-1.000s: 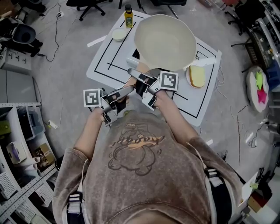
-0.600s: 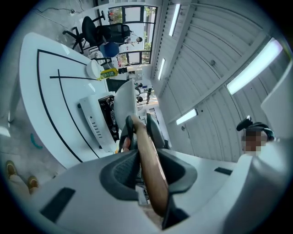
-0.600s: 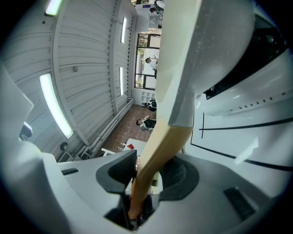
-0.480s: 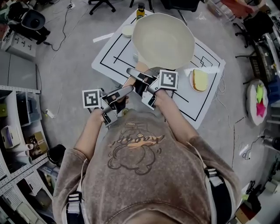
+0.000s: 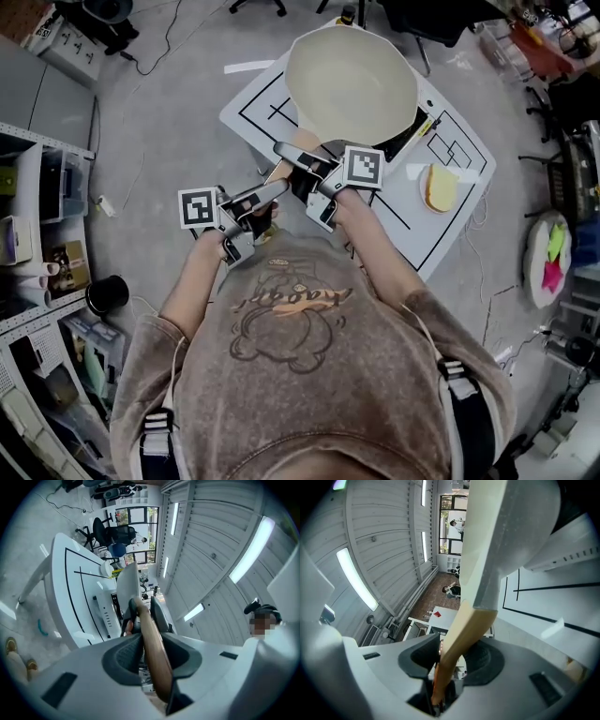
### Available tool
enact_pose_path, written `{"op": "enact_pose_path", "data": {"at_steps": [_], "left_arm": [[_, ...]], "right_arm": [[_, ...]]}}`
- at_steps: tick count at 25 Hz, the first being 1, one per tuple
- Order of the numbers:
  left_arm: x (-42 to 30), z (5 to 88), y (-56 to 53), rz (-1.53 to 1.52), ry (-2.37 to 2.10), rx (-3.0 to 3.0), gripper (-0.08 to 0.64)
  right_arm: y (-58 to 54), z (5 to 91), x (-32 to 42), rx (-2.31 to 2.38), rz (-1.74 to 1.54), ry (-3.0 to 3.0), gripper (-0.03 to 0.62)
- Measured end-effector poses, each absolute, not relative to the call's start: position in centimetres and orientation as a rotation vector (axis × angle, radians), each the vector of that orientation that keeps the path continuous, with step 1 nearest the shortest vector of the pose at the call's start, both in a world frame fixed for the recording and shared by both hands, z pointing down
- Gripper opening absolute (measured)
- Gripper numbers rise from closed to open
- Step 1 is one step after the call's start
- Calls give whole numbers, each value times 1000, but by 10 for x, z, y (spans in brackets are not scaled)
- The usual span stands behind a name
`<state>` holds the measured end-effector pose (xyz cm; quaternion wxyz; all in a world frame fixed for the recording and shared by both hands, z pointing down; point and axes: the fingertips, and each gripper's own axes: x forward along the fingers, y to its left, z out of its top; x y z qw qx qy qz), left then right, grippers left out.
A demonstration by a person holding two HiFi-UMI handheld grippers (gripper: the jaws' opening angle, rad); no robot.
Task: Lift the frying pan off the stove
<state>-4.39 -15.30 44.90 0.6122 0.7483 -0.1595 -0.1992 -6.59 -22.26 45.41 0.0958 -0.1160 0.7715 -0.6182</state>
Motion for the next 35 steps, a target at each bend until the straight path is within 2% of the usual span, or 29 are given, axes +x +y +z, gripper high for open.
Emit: {"op": "enact_pose_path", "data": {"at_steps": [20,35], "left_arm": [[-112,458,-113,-675,-631,1656,115],[-122,472,-107,-773,-679,1613,115]], "right_arm": [[-174,466,-154,-20,-1998,2423,135],[-164,483,-168,24,-2049,2500,135]]}}
